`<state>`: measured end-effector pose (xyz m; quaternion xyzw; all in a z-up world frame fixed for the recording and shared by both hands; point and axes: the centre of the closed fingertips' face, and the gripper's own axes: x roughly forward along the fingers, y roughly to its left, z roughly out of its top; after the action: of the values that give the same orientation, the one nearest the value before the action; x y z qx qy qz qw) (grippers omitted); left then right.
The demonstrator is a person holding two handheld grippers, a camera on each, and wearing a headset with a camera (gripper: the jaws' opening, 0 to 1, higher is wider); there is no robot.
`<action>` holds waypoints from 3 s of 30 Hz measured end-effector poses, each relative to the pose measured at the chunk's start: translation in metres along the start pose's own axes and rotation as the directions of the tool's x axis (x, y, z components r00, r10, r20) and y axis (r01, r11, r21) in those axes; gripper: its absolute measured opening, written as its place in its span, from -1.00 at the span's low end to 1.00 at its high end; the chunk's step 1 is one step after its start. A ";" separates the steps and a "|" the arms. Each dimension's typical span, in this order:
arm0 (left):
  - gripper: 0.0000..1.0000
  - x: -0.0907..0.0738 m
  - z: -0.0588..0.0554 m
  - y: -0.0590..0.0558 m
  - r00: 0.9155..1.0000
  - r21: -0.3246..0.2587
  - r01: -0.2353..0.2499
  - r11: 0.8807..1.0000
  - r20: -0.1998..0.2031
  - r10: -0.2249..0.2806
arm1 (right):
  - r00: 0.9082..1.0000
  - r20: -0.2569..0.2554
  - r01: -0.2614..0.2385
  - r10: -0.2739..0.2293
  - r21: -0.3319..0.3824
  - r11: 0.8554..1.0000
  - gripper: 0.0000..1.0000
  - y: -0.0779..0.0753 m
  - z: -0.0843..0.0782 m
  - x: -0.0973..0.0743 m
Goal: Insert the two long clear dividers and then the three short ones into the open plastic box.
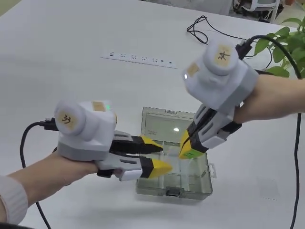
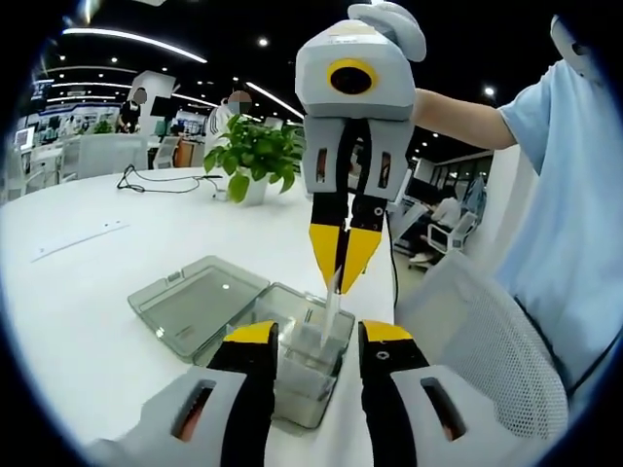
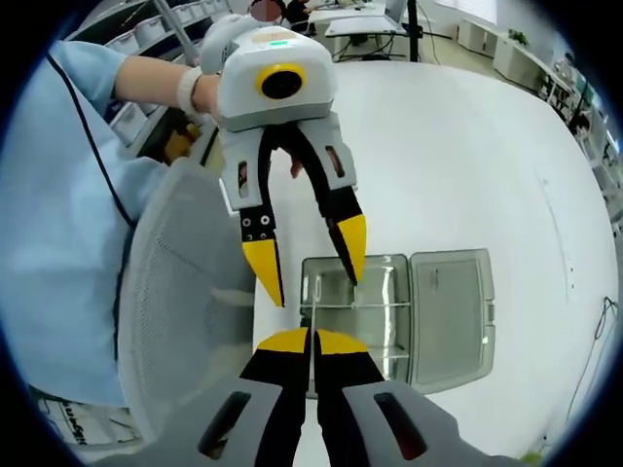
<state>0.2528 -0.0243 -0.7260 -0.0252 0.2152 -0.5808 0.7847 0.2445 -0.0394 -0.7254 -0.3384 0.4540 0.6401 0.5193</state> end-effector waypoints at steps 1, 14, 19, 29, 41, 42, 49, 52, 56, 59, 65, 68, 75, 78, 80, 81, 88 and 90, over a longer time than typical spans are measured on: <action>-0.31 -0.002 -0.002 0.002 1.000 0.010 -0.011 1.000 -0.005 0.011 | 1.000 0.000 0.000 0.000 0.005 1.000 -0.96 0.000 -0.002 0.001; 0.42 -0.019 -0.032 0.015 0.992 0.072 -0.092 0.993 -0.085 0.098 | 0.998 -0.007 0.061 -0.061 0.034 0.998 -0.96 -0.015 -0.013 0.006; 0.78 -0.024 -0.036 0.020 0.985 0.075 -0.129 0.989 -0.102 0.137 | 0.997 -0.003 0.074 -0.073 0.044 0.996 -0.96 -0.020 -0.015 0.008; 1.00 -0.036 -0.044 0.035 0.966 0.112 -0.206 0.972 -0.134 0.220 | 0.993 0.004 0.114 -0.115 0.036 0.993 -0.96 -0.032 -0.019 0.014; 0.99 -0.034 -0.049 0.032 0.969 0.085 -0.200 0.976 -0.132 0.210 | 0.992 0.019 0.123 -0.124 0.063 0.990 -0.96 -0.039 -0.024 0.023; 0.98 -0.034 -0.050 0.032 0.969 0.084 -0.199 0.976 -0.134 0.209 | 0.992 0.019 0.126 -0.127 0.059 0.990 -0.96 -0.039 -0.024 0.023; 0.94 -0.035 -0.053 0.031 0.969 0.071 -0.197 0.978 -0.135 0.205 | 0.991 0.010 0.129 -0.130 0.043 0.991 -0.96 -0.041 -0.026 0.025; 0.93 -0.035 -0.053 0.031 0.969 0.069 -0.196 0.978 -0.138 0.204 | 0.991 0.010 0.134 -0.134 0.031 0.991 -0.96 -0.040 -0.024 0.025; 0.91 -0.034 -0.053 0.031 0.970 0.066 -0.194 0.979 -0.138 0.202 | 0.990 0.010 0.138 -0.138 0.002 0.990 -0.97 -0.039 -0.024 0.026; 0.90 -0.034 -0.053 0.030 0.970 0.064 -0.194 0.979 -0.136 0.201 | 0.990 0.012 0.143 -0.143 -0.010 0.990 -0.97 -0.039 -0.023 0.026; 0.89 -0.033 -0.053 0.030 0.971 0.061 -0.192 0.979 -0.135 0.199 | 0.990 0.008 0.143 -0.143 -0.019 0.989 -0.96 -0.039 -0.023 0.027; 0.88 -0.033 -0.052 0.030 0.971 0.061 -0.191 0.980 -0.135 0.198 | 0.990 -0.002 0.143 -0.143 -0.028 0.989 -0.96 -0.039 -0.023 0.027; 0.86 -0.033 -0.052 0.029 0.971 0.060 -0.191 0.980 -0.133 0.198 | 0.989 -0.016 0.144 -0.145 -0.049 0.988 -0.97 -0.038 -0.023 0.027; 0.86 -0.033 -0.051 0.029 0.971 0.060 -0.192 0.980 -0.131 0.198 | 0.989 -0.023 0.144 -0.146 -0.060 0.988 -0.97 -0.037 -0.025 0.027; 0.86 -0.033 -0.052 0.029 0.971 0.060 -0.193 0.979 -0.132 0.200 | 0.989 -0.024 0.147 -0.148 -0.062 0.987 -0.97 -0.037 -0.026 0.028; 0.86 -0.033 -0.052 0.029 0.971 0.058 -0.194 0.979 -0.132 0.200 | 0.989 -0.022 0.147 -0.148 -0.057 0.988 -0.97 -0.037 -0.025 0.028; 0.84 -0.034 -0.052 0.029 0.970 0.058 -0.195 0.979 -0.134 0.201 | 0.988 -0.023 0.150 -0.151 -0.058 0.987 -0.96 -0.038 -0.024 0.032; 0.84 -0.034 -0.052 0.029 0.970 0.058 -0.196 0.979 -0.135 0.202 | 0.988 -0.026 0.151 -0.153 -0.062 0.987 -0.96 -0.038 -0.024 0.035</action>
<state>0.2519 0.0272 -0.7712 0.0549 0.2583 -0.5043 0.8222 0.2727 -0.0478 -0.7745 -0.3971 0.4154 0.6068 0.5491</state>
